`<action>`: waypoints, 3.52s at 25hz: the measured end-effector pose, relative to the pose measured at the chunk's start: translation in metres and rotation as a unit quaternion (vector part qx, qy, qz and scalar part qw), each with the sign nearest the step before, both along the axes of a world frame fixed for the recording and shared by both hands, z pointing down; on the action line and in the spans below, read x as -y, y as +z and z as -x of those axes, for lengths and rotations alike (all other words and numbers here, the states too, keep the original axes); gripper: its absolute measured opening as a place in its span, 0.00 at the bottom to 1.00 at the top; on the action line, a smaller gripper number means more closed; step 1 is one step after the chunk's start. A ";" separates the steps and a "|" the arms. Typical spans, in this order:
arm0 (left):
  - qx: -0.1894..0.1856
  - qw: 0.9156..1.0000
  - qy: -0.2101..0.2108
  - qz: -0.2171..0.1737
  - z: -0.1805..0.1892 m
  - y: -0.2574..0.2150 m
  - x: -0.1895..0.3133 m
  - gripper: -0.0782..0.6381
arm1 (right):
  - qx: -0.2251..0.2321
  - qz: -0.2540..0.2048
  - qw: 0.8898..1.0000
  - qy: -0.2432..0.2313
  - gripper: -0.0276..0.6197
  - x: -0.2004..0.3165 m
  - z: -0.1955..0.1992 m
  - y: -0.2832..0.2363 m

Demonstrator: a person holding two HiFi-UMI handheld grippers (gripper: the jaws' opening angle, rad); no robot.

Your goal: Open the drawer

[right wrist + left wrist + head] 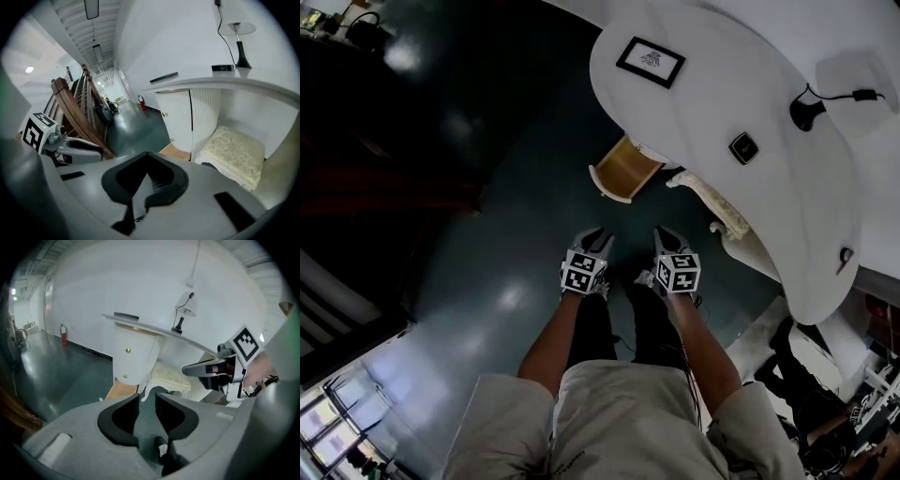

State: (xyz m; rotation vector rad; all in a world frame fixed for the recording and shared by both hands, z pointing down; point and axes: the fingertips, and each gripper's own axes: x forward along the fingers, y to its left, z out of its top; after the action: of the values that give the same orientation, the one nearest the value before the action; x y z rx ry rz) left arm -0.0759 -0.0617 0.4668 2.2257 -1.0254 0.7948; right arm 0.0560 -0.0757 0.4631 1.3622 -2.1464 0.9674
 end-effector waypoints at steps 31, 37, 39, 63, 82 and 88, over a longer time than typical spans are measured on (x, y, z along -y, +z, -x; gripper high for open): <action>-0.008 0.994 -0.073 -0.079 -0.046 -0.127 -0.042 0.26 | -0.034 -0.040 0.993 -0.107 0.07 -0.051 -0.033 -0.105; -0.014 0.993 -0.076 -0.088 -0.052 -0.128 -0.045 0.14 | -0.034 -0.038 0.993 -0.106 0.07 -0.053 -0.040 -0.101; -0.012 0.993 -0.075 -0.087 -0.054 -0.125 -0.045 0.12 | -0.038 -0.039 0.992 -0.110 0.07 -0.052 -0.042 -0.100; -0.003 0.990 -0.134 -0.048 -0.039 -0.105 -0.056 0.12 | -0.014 -0.023 0.995 -0.100 0.06 -0.055 -0.050 -0.089; -0.012 0.989 -0.141 -0.054 -0.041 -0.110 -0.057 0.12 | -0.001 -0.032 0.994 -0.104 0.06 -0.064 -0.048 -0.090; -0.014 0.992 -0.110 -0.054 -0.056 -0.108 -0.056 0.12 | -0.016 -0.038 0.995 -0.091 0.06 -0.063 -0.059 -0.092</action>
State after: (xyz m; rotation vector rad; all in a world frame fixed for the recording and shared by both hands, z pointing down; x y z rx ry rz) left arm -0.0199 -0.0055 0.3591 2.1573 -1.3023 0.6232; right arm 0.1151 -0.0129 0.3715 1.1836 -2.2575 0.7957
